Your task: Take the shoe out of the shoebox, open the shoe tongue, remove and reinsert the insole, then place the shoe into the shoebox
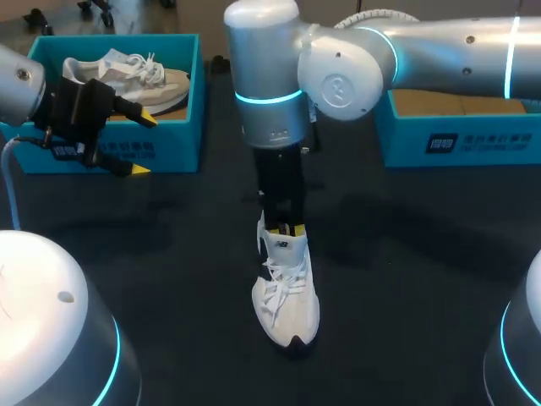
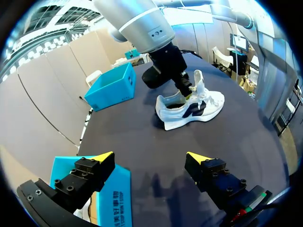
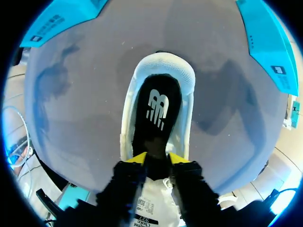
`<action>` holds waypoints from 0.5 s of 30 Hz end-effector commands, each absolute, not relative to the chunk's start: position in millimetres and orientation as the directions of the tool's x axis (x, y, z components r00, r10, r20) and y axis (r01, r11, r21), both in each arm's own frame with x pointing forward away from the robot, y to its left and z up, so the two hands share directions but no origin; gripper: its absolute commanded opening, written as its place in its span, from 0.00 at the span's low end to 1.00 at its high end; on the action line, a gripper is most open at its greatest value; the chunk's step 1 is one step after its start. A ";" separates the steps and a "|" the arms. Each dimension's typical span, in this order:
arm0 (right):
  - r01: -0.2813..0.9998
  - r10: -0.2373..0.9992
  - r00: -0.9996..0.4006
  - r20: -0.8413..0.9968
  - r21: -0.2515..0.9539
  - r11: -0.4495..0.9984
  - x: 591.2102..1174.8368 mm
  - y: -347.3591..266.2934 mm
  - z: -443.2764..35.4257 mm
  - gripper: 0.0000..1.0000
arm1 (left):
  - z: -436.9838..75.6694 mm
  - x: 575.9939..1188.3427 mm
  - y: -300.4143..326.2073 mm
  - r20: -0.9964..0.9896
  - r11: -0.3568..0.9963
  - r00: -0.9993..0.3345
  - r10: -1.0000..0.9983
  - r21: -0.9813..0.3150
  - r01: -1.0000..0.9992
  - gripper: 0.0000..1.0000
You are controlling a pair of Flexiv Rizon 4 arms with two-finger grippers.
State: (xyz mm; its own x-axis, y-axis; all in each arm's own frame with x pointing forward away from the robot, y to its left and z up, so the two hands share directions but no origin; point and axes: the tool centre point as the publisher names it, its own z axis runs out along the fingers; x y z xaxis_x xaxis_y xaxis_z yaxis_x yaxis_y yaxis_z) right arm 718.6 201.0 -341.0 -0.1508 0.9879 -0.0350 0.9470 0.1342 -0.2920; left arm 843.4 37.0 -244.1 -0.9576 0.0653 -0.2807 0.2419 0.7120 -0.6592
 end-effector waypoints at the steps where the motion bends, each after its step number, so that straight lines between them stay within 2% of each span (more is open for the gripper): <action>1: 0.943 0.989 -0.145 -0.010 -0.304 0.135 716.2 194.7 -348.6 1.00 | -244.0 843.2 36.9 -0.280 0.714 -0.958 0.066 -0.657 0.242 1.00; 15: 0.924 0.988 -0.151 0.025 -0.351 0.150 710.4 194.5 -346.3 1.00 | -244.0 843.2 36.9 -0.280 0.714 -0.958 0.066 -0.657 0.242 1.00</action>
State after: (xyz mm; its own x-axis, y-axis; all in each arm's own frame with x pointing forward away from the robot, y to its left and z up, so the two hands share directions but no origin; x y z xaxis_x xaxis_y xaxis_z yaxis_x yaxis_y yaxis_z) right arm 710.8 196.4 -346.7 -0.1530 0.9880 0.0201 0.9236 0.1503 -0.3526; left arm 843.4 37.0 -244.1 -0.9576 0.0654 -0.2808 0.2419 0.7120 -0.6592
